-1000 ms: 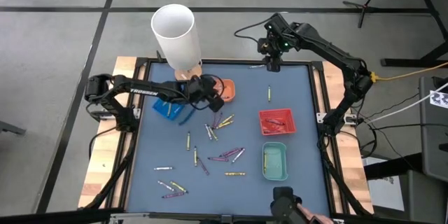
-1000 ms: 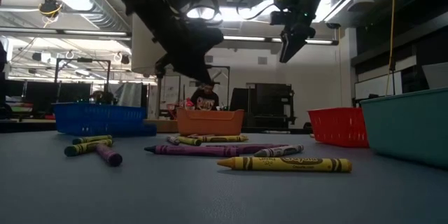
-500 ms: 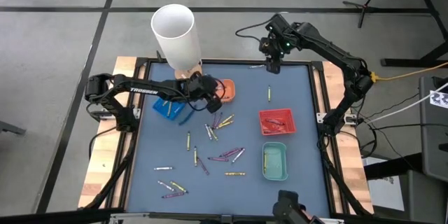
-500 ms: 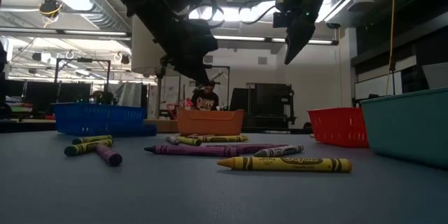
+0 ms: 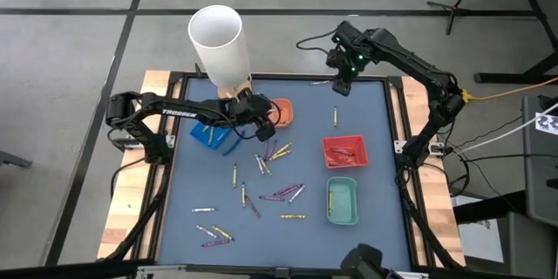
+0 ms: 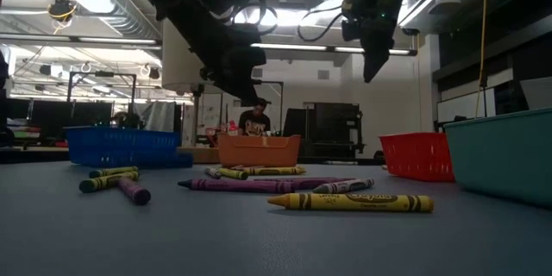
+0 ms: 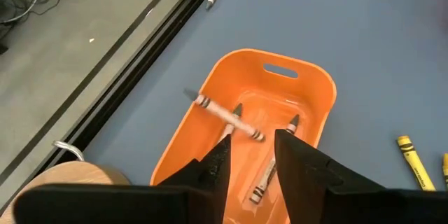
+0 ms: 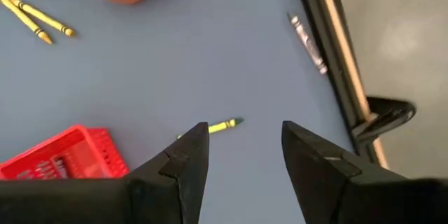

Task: Sort crayons
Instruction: Put the green crayon into the dark blue bin

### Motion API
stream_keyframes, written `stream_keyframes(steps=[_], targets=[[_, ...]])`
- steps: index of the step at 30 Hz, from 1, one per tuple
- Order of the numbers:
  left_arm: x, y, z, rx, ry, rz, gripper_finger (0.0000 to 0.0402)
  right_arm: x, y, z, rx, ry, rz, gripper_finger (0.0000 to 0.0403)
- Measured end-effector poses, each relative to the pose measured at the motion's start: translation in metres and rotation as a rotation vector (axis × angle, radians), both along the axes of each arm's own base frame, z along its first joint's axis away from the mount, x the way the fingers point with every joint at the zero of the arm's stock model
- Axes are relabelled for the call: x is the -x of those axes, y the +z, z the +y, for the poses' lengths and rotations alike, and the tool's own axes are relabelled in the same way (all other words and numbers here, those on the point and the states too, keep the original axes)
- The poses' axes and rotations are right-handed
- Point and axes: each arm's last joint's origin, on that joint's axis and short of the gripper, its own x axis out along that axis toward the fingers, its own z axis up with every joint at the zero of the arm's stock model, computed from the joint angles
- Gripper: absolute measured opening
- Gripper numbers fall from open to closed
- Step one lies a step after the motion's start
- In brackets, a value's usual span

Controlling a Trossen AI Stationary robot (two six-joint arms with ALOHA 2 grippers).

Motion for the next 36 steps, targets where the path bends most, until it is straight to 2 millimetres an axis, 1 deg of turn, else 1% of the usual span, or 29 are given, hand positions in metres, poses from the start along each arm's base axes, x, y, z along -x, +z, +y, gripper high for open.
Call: stream_keyframes(steps=[5,10,12,16,19,26,30,36], targets=[[0.000,0.000,0.000,0.000,0.001,-0.001,0.0096,0.004,-0.001,0.003,-0.065,-0.093,0.034,0.0179],[0.000,0.000,0.000,0.001,0.001,-0.002,0.0096,0.003,-0.001,0.002,-0.078,-0.216,0.030,0.0179],[0.000,0.000,0.000,0.001,0.001,-0.002,0.0096,0.002,-0.007,0.003,-0.076,-0.267,0.040,0.0179],[0.000,0.000,0.000,0.001,0.002,-0.002,0.0096,0.004,-0.030,0.008,-0.073,-0.356,0.148,0.0179],[0.000,0.000,0.000,0.001,0.002,-0.002,0.0096,0.003,-0.056,0.013,-0.079,-0.411,0.196,0.0179],[0.000,0.000,0.000,0.001,0.002,-0.002,0.0096,-0.007,-0.110,0.026,-0.069,-0.460,0.144,0.0179],[0.000,0.000,0.000,0.001,0.002,-0.002,0.0096,-0.009,-0.132,0.034,-0.069,-0.489,0.111,0.0179],[0.000,0.000,0.000,0.001,0.002,-0.003,0.0096,-0.007,-0.153,0.043,-0.062,-0.530,0.096,0.0179]])
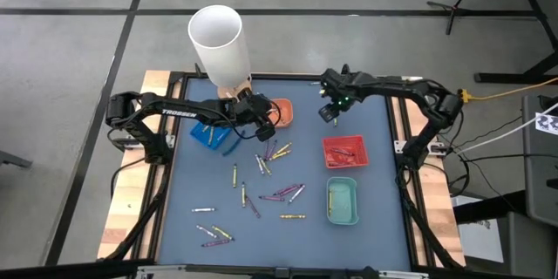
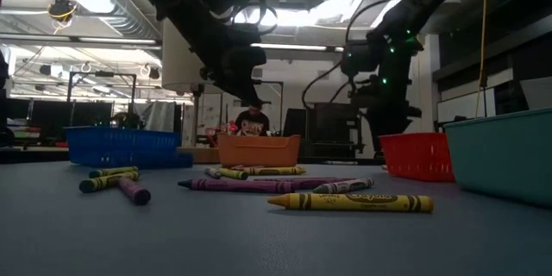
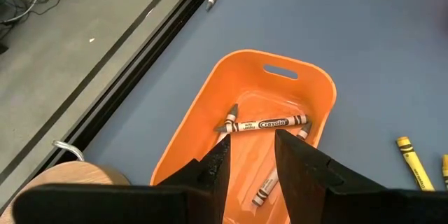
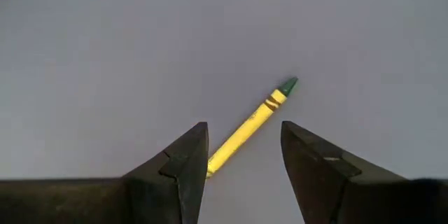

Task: Sort crayons
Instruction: Put the green crayon into the dark blue bin

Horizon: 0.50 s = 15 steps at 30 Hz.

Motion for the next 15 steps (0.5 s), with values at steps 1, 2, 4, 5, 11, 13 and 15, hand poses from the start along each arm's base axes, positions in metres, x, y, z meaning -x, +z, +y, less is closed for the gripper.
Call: stream_keyframes(steps=[1,2,4,5,11,13,15], targets=[[0.000,0.000,0.000,0.000,0.000,0.000,0.0096,0.001,-0.003,0.002,0.001,0.001,0.008,0.0179],[0.000,0.000,0.000,0.000,0.000,0.000,0.0096,0.002,-0.006,0.004,0.006,-0.003,0.021,0.0179],[0.000,0.000,0.000,0.000,0.000,0.000,0.0096,0.005,-0.010,0.005,0.023,-0.021,0.041,0.0179],[0.000,0.000,0.000,0.000,0.000,0.000,0.0096,0.006,-0.013,0.005,0.028,-0.025,0.041,0.0179],[0.000,0.000,0.000,0.000,0.000,0.000,0.0096,0.008,-0.023,0.006,0.047,-0.027,0.016,0.0179],[0.000,0.000,0.000,0.000,0.000,0.000,0.0096,0.009,-0.026,0.007,0.049,-0.027,0.013,0.0179],[0.000,0.000,0.000,0.000,0.000,0.000,0.0096,0.010,-0.028,0.008,0.048,-0.027,0.014,0.0179]])
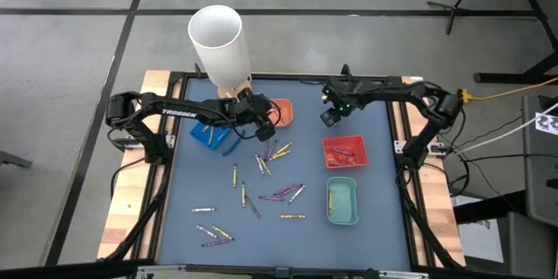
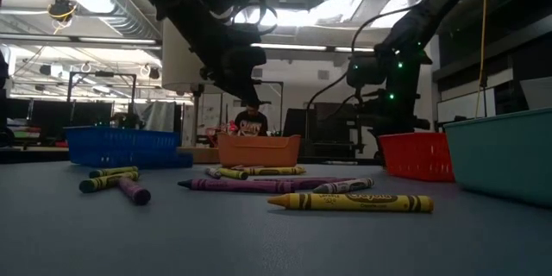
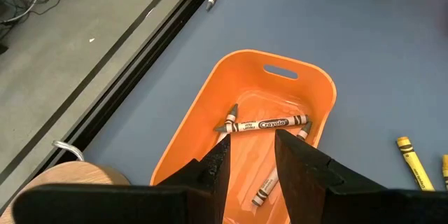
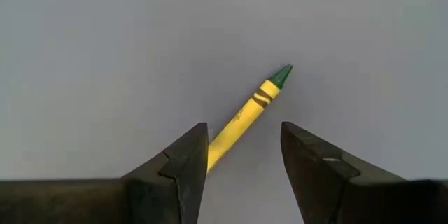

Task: Sort crayons
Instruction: Put the green crayon into the dark blue bin

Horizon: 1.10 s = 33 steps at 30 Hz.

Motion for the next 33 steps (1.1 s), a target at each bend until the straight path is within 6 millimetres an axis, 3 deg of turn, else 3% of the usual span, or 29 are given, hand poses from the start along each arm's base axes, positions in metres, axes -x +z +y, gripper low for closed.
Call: stream_keyframes(steps=[9,24,33], targets=[[0.0000,0.0000,0.0000,0.000,0.000,0.000,0.0096,0.0037,-0.0075,0.0027,0.004,0.001,-0.008,0.0172],[0.0000,0.0000,0.0000,0.000,0.000,0.000,0.0096,0.0026,-0.0076,0.0020,0.013,0.005,-0.019,0.0034],[0.0000,0.0000,0.0000,0.000,0.000,-0.001,0.0096,0.0025,-0.0076,0.0019,0.018,0.035,-0.014,0.0020]])
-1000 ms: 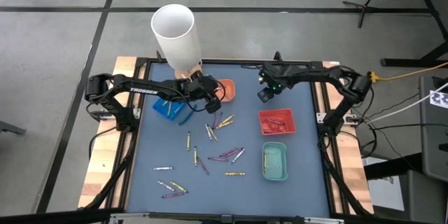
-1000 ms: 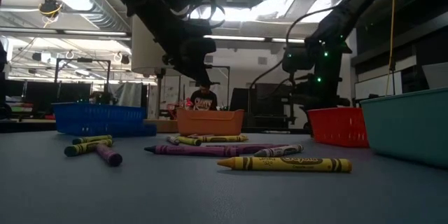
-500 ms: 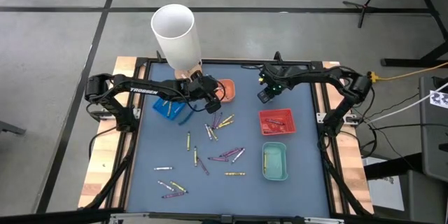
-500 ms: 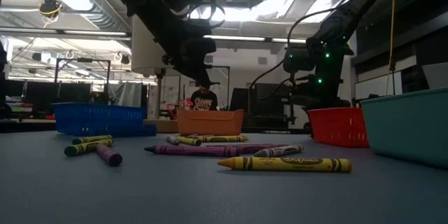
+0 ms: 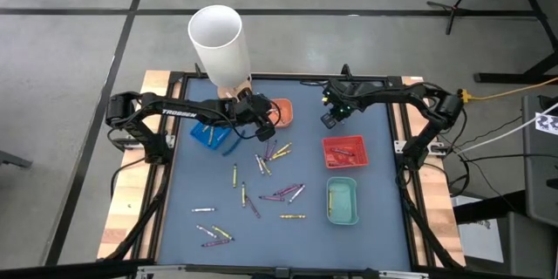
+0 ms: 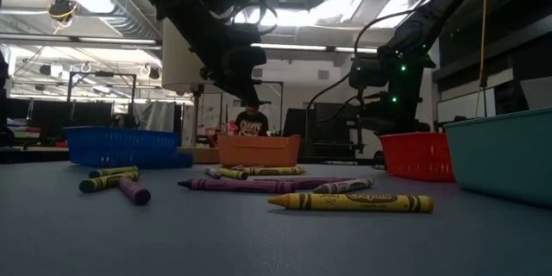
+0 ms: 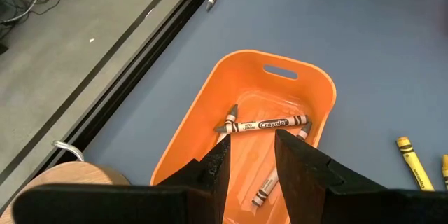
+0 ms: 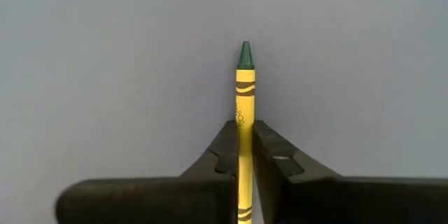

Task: Sort crayons
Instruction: Put the green crayon into the dark blue bin

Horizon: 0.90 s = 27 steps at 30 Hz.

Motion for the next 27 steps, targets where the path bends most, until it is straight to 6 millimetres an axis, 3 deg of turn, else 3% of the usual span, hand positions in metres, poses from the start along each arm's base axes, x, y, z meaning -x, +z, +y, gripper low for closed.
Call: stream_keyframes(steps=[13,27], targets=[[-0.007,0.005,-0.003,0.069,-0.109,-0.096,0.0096,-0.017,0.015,-0.003,-0.110,0.246,-0.174,0.0018],[-0.013,0.011,-0.006,0.146,-0.230,-0.200,0.0096,-0.044,0.038,-0.007,-0.222,0.494,-0.651,0.0021]])
